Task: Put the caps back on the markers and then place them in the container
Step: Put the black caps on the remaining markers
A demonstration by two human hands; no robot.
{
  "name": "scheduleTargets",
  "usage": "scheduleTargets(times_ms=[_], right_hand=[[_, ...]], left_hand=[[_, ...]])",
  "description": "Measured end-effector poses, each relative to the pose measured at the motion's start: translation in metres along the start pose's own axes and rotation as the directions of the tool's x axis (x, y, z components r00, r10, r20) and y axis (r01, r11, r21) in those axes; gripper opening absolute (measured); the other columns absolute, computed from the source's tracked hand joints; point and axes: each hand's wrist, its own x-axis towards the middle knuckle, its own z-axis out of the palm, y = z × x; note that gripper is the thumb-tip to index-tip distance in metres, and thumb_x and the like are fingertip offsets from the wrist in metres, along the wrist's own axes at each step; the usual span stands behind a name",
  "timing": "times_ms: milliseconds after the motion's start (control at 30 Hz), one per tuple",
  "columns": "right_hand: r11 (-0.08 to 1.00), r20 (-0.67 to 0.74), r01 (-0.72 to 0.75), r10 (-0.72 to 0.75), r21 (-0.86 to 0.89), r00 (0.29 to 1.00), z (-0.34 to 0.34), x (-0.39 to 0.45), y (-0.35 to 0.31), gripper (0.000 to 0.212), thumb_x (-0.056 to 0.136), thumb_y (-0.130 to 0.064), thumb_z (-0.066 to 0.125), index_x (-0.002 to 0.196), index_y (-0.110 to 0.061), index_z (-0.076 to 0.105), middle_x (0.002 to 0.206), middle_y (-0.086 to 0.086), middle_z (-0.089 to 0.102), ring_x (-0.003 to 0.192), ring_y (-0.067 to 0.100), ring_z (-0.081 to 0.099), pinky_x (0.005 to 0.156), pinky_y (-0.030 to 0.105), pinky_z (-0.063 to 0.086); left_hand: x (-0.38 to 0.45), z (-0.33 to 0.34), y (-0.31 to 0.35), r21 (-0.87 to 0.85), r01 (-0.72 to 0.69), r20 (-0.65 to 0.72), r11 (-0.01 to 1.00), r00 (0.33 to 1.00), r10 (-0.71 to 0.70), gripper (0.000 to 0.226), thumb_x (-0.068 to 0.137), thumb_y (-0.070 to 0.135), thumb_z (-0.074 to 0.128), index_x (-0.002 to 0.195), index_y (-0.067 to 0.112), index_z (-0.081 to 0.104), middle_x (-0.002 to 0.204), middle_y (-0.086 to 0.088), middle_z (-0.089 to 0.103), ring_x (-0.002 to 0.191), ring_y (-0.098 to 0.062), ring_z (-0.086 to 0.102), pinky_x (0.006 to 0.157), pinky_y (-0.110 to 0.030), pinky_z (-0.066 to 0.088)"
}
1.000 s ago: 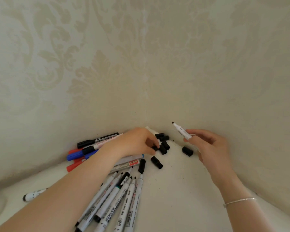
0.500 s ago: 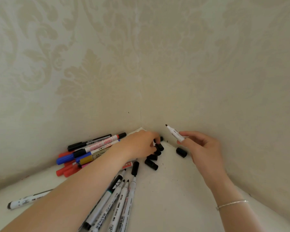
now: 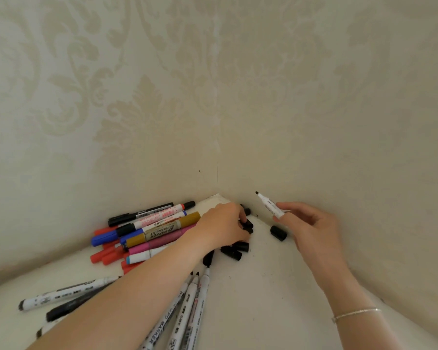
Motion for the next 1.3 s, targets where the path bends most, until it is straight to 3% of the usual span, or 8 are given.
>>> scheduleTargets(times_ms=[200, 400, 500, 733, 900, 1000, 1100, 1300], right_hand=[[1.0, 0.06, 0.017, -0.017, 0.006, 0.998, 0.001, -0.003, -0.004, 0.021, 0.081, -0.007, 0.065, 0.081, -0.024, 0.076, 0.074, 0.007, 0.068, 0.038, 0.001, 0.04, 0.04, 0.009, 0.029], [1.0, 0.125, 0.031, -0.031, 0.001, 0.992, 0.004, -0.007, -0.009, 0.023, 0.08, 0.0, 0.063, 0.079, -0.019, 0.076, 0.073, 0.006, 0.071, 0.039, -0.002, 0.046, 0.041, 0.006, 0.031], [0.999, 0.124, 0.028, -0.026, -0.016, 0.992, 0.005, -0.008, -0.008, 0.023, 0.079, 0.0, 0.064, 0.077, -0.019, 0.076, 0.074, 0.007, 0.072, 0.038, -0.003, 0.045, 0.041, 0.006, 0.03], [0.997, 0.181, 0.009, 0.005, -0.075, 0.983, 0.006, -0.007, -0.006, 0.021, 0.079, -0.003, 0.065, 0.077, -0.019, 0.077, 0.062, -0.005, 0.068, 0.039, -0.003, 0.045, 0.041, 0.005, 0.029], [1.0, 0.214, -0.006, 0.008, -0.01, 0.977, 0.004, -0.009, -0.01, 0.017, 0.079, 0.0, 0.064, 0.079, -0.011, 0.077, 0.048, -0.01, 0.059, 0.035, -0.001, 0.045, 0.038, 0.007, 0.03], [0.998, 0.237, -0.026, 0.01, 0.065, 0.971, 0.002, -0.009, -0.012, 0.021, 0.079, 0.001, 0.061, 0.08, -0.013, 0.078, 0.055, -0.004, 0.064, 0.036, 0.005, 0.032, 0.036, 0.013, 0.024], [0.994, 0.251, -0.032, 0.005, 0.106, 0.968, 0.003, -0.01, -0.013, 0.027, 0.078, 0.003, 0.058, 0.082, -0.015, 0.078, 0.066, 0.007, 0.067, 0.042, 0.013, 0.025, 0.039, 0.018, 0.019], [0.989, 0.226, -0.015, -0.018, 0.145, 0.974, 0.006, -0.011, -0.012, 0.028, 0.079, 0.004, 0.058, 0.081, -0.016, 0.078, 0.072, 0.011, 0.07, 0.041, 0.013, 0.026, 0.039, 0.017, 0.02]], left_hand=[[-0.007, -0.021, -0.008, -0.423, -0.036, -0.106, 0.906, 0.994, -0.009, 0.017, 0.079, 0.018, 0.074, 0.086, 0.031, 0.066, 0.091, 0.01, 0.066, 0.076, -0.008, 0.063, 0.067, -0.016, 0.046], [-0.009, -0.028, -0.012, -0.553, -0.047, -0.157, 0.832, 0.986, -0.049, 0.022, 0.075, 0.01, 0.078, 0.081, 0.028, 0.067, 0.092, 0.001, 0.073, 0.088, -0.014, 0.069, 0.08, -0.025, 0.053], [-0.01, -0.03, -0.011, -0.569, -0.042, -0.169, 0.821, 0.983, -0.066, 0.02, 0.076, 0.009, 0.077, 0.084, 0.024, 0.068, 0.093, 0.0, 0.073, 0.087, -0.012, 0.068, 0.06, -0.013, 0.048], [-0.014, -0.039, -0.006, -0.337, -0.163, -0.145, 0.927, 0.982, 0.119, 0.023, 0.078, 0.007, 0.073, 0.088, 0.028, 0.07, 0.091, 0.015, 0.07, 0.081, 0.011, 0.06, 0.077, -0.013, 0.045], [-0.016, -0.046, 0.0, -0.345, -0.22, -0.052, 0.912, 0.975, 0.215, 0.022, 0.079, 0.004, 0.073, 0.091, 0.023, 0.071, 0.096, 0.008, 0.068, 0.091, -0.007, 0.065, 0.089, -0.027, 0.051], [-0.02, -0.054, 0.001, -0.555, -0.144, 0.049, 0.819, 0.977, 0.206, 0.018, 0.083, 0.004, 0.07, 0.092, 0.019, 0.07, 0.093, 0.001, 0.069, 0.083, -0.008, 0.063, 0.08, -0.022, 0.051], [-0.023, -0.054, -0.001, -0.784, -0.015, 0.137, 0.621, 0.971, 0.196, 0.013, 0.088, 0.005, 0.063, 0.094, 0.013, 0.07, 0.093, -0.008, 0.068, 0.082, -0.014, 0.064, 0.079, -0.024, 0.054], [-0.023, -0.048, 0.006, -0.869, 0.025, 0.108, 0.494, 0.984, 0.14, 0.019, 0.099, 0.014, 0.048, 0.104, 0.007, 0.064, 0.09, -0.01, 0.069, 0.076, -0.018, 0.068, 0.079, -0.028, 0.057]])
